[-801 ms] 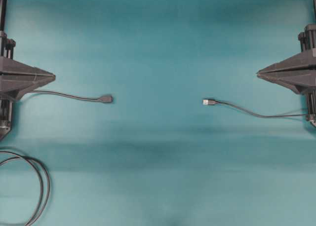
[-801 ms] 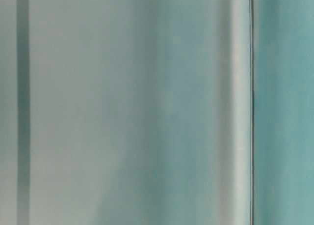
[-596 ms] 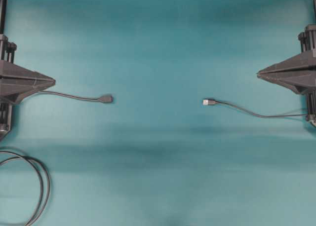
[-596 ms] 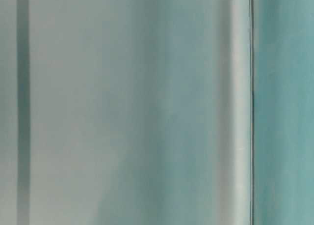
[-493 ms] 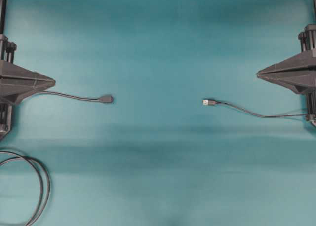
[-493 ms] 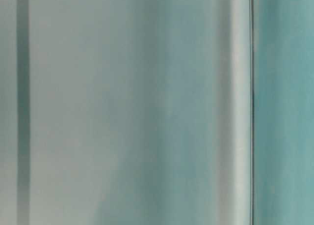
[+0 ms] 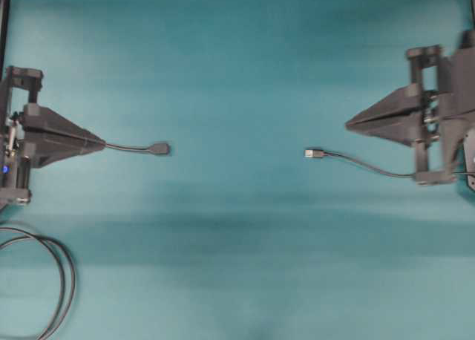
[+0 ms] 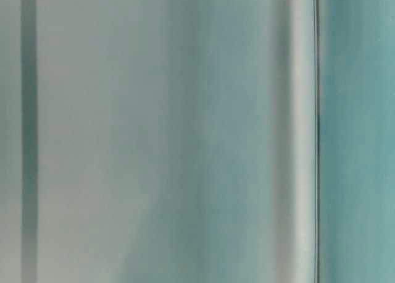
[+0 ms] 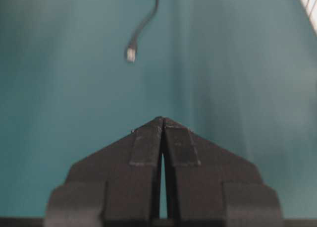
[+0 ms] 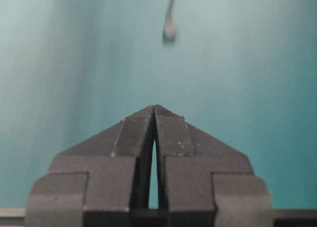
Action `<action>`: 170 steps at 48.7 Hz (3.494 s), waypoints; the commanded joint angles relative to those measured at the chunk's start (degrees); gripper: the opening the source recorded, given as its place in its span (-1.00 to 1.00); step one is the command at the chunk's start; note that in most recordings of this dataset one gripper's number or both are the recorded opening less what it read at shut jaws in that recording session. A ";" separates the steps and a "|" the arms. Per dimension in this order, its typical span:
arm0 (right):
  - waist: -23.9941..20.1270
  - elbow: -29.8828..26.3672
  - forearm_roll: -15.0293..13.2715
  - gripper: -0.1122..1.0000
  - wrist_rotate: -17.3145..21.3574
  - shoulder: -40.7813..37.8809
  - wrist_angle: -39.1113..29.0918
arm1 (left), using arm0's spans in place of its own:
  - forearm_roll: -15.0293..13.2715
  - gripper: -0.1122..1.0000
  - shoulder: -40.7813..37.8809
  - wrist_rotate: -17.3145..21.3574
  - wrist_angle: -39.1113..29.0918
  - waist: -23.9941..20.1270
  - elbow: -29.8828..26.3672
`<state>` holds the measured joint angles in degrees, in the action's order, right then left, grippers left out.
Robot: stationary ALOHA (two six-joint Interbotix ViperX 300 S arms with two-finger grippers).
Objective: Insert the USB using both arms.
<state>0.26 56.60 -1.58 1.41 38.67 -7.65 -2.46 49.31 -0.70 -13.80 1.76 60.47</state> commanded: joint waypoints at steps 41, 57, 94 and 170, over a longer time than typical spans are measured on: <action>1.85 -4.04 -0.09 0.49 3.52 -18.11 -6.86 | 0.62 0.65 -10.90 1.67 -0.62 -4.31 3.69; 1.76 -5.98 -0.09 0.13 3.60 -27.07 -6.86 | 0.62 0.65 -17.49 5.63 0.00 -4.22 3.78; 1.76 -6.50 -0.26 0.11 3.60 -34.63 -7.29 | 0.62 0.65 -30.15 9.05 3.34 -4.22 1.05; 3.08 -8.35 -1.05 -0.09 6.77 -39.64 -9.67 | 0.70 0.65 -32.17 9.05 4.75 -5.01 0.35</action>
<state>3.78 48.60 -2.46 7.38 -0.88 -16.52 -1.93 17.23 7.56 -9.05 -3.08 62.05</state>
